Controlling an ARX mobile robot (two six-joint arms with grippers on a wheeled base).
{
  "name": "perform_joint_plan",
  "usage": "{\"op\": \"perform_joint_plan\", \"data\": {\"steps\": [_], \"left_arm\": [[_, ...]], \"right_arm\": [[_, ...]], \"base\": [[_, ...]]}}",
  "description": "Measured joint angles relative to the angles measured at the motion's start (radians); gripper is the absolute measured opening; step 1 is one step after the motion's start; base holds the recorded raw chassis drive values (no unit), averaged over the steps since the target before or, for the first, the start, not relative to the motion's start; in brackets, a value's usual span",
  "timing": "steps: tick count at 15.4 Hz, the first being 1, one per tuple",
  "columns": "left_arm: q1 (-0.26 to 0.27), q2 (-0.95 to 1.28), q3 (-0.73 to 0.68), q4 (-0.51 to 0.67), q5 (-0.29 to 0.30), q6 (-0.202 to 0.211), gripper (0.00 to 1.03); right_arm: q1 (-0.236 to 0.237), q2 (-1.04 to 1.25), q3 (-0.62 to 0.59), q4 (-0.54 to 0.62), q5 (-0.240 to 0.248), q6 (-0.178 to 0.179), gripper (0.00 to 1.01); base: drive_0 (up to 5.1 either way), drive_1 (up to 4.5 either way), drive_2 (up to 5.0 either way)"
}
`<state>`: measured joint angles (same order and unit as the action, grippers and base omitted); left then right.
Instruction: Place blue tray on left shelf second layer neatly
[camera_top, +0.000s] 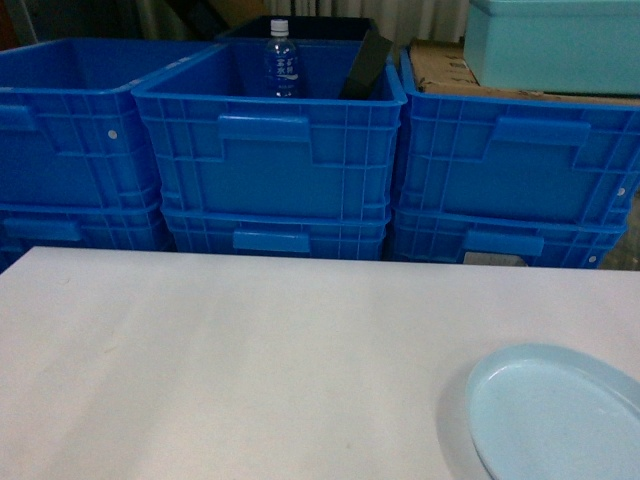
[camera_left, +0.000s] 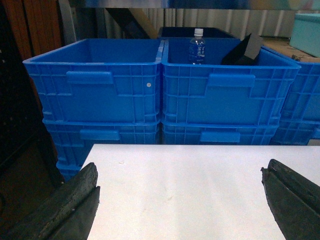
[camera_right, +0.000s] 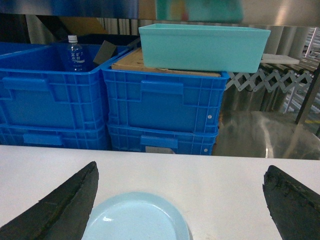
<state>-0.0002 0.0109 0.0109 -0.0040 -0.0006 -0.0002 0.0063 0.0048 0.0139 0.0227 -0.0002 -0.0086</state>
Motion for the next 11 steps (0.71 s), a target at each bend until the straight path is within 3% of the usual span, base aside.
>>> {"op": "perform_joint_plan", "data": {"steps": [3, 4, 5, 6, 7, 8, 10, 11], "left_arm": [[0.000, 0.000, 0.000, 0.000, 0.000, 0.000, 0.98], [0.000, 0.000, 0.000, 0.000, 0.000, 0.000, 0.98], [0.000, 0.000, 0.000, 0.000, 0.000, 0.000, 0.98], [0.000, 0.000, 0.000, 0.000, 0.000, 0.000, 0.98], [0.000, 0.000, 0.000, 0.000, 0.000, 0.000, 0.98], [0.000, 0.000, 0.000, 0.000, 0.000, 0.000, 0.98], [0.000, 0.000, 0.000, 0.000, 0.000, 0.000, 0.98], [0.000, 0.000, 0.000, 0.000, 0.000, 0.000, 0.98]], "right_arm": [[-0.005, 0.001, 0.000, -0.011, -0.008, 0.002, 0.98], [-0.055, 0.016, 0.001, -0.033, -0.071, 0.020, 0.98], [-0.155, 0.117, 0.009, 0.035, -0.151, 0.068, 0.98], [-0.264, 0.309, 0.058, 0.145, -0.267, 0.132, 0.98], [-0.320, 0.514, 0.152, 0.248, -0.372, 0.191, 0.98], [-0.344, 0.713, 0.287, 0.236, -0.479, 0.243, 0.98], [-0.377, 1.068, 0.504, 0.103, -0.676, 0.297, 0.98], [-0.404, 1.242, 0.577, 0.082, -0.699, 0.299, 0.98]], "base": [[0.0, 0.00, 0.0], [0.0, 0.00, 0.0], [0.0, 0.00, 0.0], [0.0, 0.00, 0.0], [0.0, 0.00, 0.0], [0.0, 0.00, 0.0], [0.0, 0.00, 0.0], [0.0, 0.00, 0.0]]}}
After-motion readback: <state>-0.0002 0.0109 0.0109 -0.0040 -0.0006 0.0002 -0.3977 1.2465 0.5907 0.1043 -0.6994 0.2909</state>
